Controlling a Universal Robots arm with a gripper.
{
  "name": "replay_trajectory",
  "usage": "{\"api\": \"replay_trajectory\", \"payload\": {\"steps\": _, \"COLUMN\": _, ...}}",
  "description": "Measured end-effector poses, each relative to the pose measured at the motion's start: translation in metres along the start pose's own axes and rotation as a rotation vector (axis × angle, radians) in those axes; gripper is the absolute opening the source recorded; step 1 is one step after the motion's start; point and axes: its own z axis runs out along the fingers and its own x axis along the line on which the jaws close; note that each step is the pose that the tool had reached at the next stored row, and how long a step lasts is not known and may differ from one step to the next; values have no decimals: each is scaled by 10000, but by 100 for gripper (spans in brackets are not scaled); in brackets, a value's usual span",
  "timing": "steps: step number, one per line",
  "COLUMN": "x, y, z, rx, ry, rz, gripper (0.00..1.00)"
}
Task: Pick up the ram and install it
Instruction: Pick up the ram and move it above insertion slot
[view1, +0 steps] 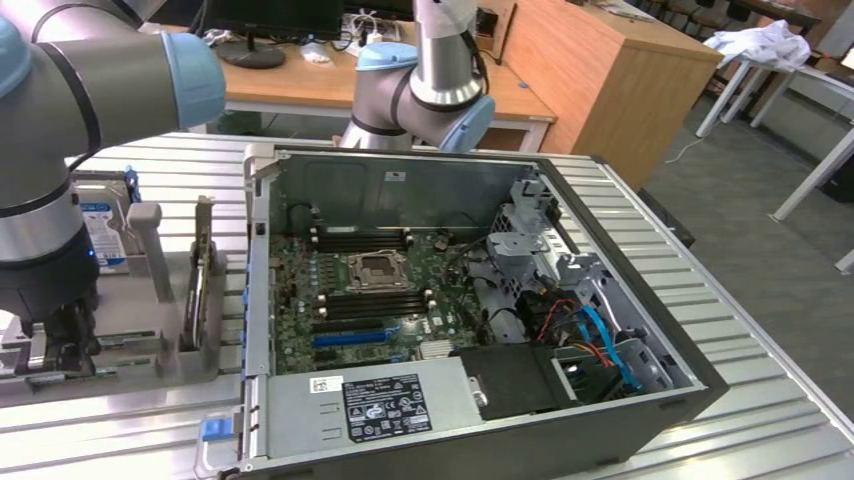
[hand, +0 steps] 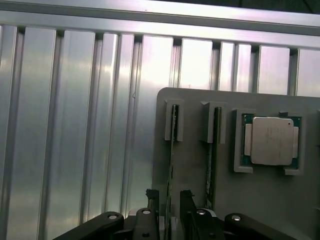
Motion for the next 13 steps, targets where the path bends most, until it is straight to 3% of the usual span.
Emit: {"api": "replay_trajectory", "payload": {"steps": 13, "x": 1, "y": -4, "z": 136, "rx": 0, "ry": 0, "rz": 0, "gripper": 31}}
